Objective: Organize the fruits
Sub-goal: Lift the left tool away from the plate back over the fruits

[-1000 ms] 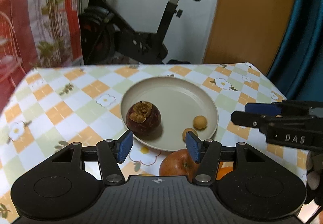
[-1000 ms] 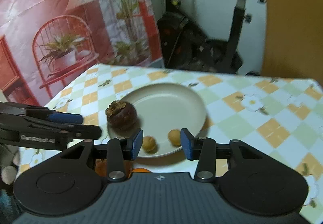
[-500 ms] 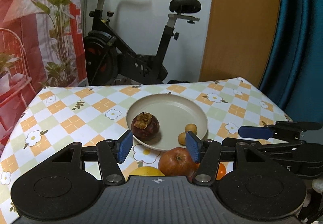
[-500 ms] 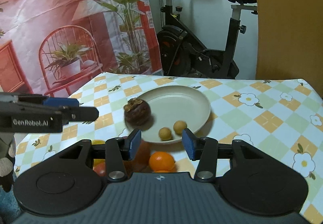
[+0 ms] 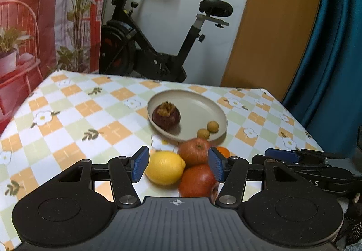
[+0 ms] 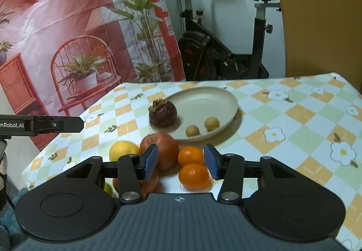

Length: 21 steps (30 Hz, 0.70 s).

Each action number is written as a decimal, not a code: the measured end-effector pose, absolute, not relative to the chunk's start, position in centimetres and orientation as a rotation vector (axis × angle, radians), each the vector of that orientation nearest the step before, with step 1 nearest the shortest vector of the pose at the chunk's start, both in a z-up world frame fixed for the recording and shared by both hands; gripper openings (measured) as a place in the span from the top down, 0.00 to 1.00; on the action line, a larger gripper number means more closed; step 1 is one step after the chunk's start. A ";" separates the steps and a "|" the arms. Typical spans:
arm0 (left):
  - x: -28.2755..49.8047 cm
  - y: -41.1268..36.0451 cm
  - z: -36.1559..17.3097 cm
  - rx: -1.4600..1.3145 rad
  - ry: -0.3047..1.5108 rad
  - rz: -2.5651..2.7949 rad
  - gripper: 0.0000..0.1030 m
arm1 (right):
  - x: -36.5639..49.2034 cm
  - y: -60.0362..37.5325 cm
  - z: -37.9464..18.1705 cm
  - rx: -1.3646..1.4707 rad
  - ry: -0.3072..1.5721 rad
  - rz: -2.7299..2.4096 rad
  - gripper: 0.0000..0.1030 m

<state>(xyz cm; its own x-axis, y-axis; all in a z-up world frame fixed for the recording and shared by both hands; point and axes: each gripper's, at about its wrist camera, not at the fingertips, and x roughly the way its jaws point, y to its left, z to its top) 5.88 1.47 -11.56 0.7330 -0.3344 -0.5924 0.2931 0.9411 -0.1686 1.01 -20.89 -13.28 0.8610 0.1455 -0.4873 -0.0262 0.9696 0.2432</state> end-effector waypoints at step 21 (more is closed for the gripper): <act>3.8 2.4 -13.5 -0.101 0.724 -0.365 0.43 | -0.5 -18.2 -14.2 0.156 0.576 0.151 0.53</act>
